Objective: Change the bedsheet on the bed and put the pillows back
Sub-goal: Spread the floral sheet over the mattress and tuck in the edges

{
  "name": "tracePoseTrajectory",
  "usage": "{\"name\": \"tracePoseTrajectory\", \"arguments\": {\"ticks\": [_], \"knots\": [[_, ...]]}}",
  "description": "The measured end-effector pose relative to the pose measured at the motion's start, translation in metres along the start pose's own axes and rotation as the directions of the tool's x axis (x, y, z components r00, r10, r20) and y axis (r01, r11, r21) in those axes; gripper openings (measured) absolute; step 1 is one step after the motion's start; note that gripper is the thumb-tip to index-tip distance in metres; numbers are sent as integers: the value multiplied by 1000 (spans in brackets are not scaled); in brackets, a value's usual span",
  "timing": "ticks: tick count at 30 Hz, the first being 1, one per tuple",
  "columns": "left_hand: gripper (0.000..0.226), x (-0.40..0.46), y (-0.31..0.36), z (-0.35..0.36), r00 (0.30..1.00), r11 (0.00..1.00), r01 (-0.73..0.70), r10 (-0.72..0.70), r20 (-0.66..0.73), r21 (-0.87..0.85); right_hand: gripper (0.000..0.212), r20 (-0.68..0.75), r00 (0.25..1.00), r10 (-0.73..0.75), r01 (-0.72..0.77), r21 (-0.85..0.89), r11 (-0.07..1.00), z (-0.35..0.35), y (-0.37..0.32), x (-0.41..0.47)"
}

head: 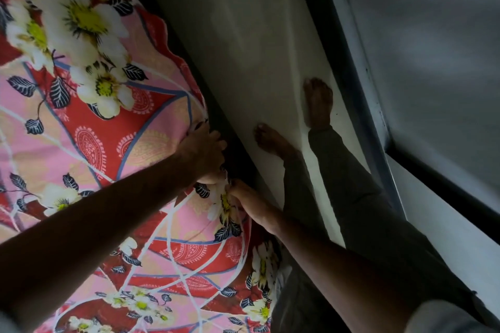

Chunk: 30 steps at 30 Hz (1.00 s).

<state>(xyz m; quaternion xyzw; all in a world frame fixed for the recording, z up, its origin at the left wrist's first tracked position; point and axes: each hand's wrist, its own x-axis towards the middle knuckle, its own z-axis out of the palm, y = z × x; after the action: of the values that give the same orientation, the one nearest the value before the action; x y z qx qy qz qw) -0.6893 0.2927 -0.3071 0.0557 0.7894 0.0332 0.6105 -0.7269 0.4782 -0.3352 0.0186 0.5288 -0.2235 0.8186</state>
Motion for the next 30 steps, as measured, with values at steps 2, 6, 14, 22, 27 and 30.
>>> {"name": "tracePoseTrajectory", "arguments": {"ticks": [2,6,14,22,27,30], "knots": [[59,-10,-1,-6,997,1000,-13,15,-81,27,45,21,1000,-15,16,-43,999,-6,-4,3],[51,11,3,9,991,978,-78,98,-94,194,51,30,996,78,-71,-195,978,-14,-12,4],[54,2,-9,13,973,999,-23,15,-232,-32,32,-117,968,-223,36,-812,582,-118,-147,2],[41,-21,-44,-7,871,995,45,-81,-485,-85,19,-175,961,-214,38,-683,730,-106,-142,1],[38,-51,-70,6,907,999,-31,38,-419,24,29,-68,993,99,-108,-871,480,-54,-132,14],[39,-48,-33,8,912,992,-123,130,-388,43,23,-96,958,269,-214,-863,457,-49,-99,-6]]}}
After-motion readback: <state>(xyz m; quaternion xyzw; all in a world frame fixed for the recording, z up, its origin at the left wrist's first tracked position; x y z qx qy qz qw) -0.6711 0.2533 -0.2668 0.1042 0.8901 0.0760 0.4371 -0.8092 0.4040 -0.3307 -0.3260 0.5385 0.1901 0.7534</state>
